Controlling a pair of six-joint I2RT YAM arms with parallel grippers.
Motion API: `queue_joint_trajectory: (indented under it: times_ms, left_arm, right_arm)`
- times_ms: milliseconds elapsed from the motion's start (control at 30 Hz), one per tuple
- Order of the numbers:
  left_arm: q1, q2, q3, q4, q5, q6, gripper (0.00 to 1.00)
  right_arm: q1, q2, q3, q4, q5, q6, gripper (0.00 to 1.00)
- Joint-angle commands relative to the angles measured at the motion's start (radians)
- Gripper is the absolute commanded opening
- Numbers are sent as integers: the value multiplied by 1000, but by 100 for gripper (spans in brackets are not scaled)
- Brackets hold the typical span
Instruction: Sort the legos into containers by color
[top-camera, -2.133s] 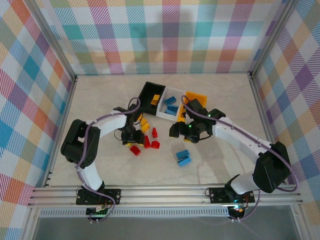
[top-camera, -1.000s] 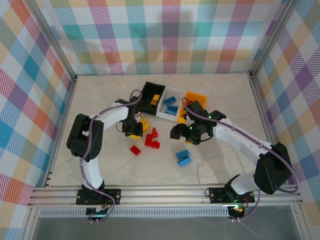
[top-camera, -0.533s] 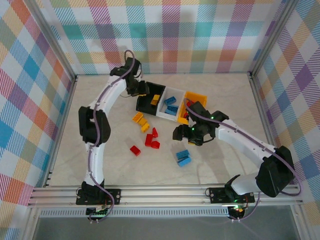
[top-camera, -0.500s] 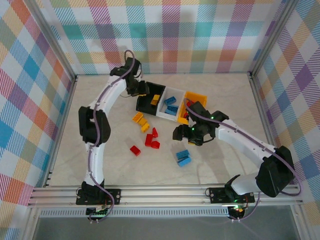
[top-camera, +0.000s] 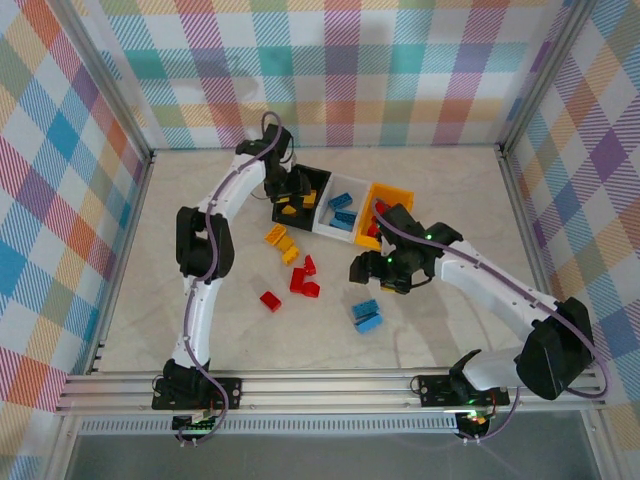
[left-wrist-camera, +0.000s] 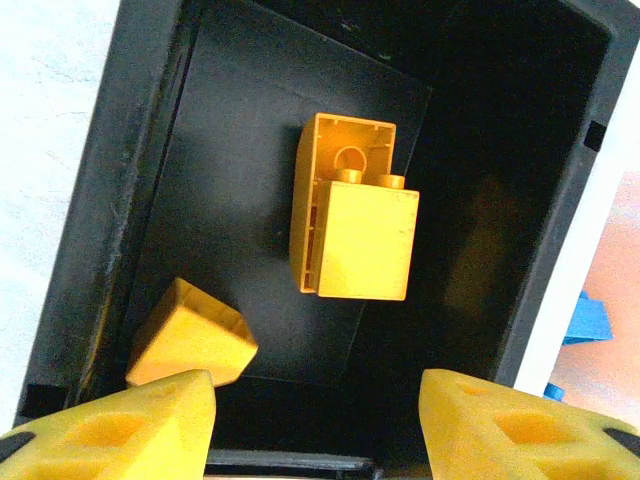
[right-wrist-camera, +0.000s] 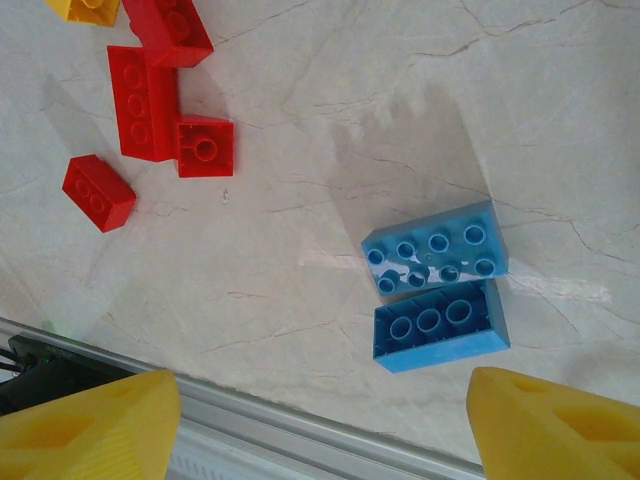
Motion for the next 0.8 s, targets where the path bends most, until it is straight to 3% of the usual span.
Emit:
queue_joint_trajectory:
  times_ms: [0,167,267,433,633,767]
  left_arm:
    - [-6,-101,-27,-39,-2,20,57]
    - [-11,-207,-131,-45,-26,31,57]
    - [-21,-288,-227,-58,-53,46,57]
    - [-26,-486,-514,-16,-79,50,58]
    - [-26,-668,-806,45,-59,-5,59]
    - [-26,-730,-896,68,-47,-33,59]
  right_arm:
    - [5,28,22,21,-22,-6,76]
    - [5,79,39,31,-65,-38,76]
    - [8,147,77,-54,-62,-75,77]
    - [25,207,85,-128,-18,-170,90]
    - [45,295,92,-128,57,-309,91]
    - [66,380,121,-128,104,-387,91]
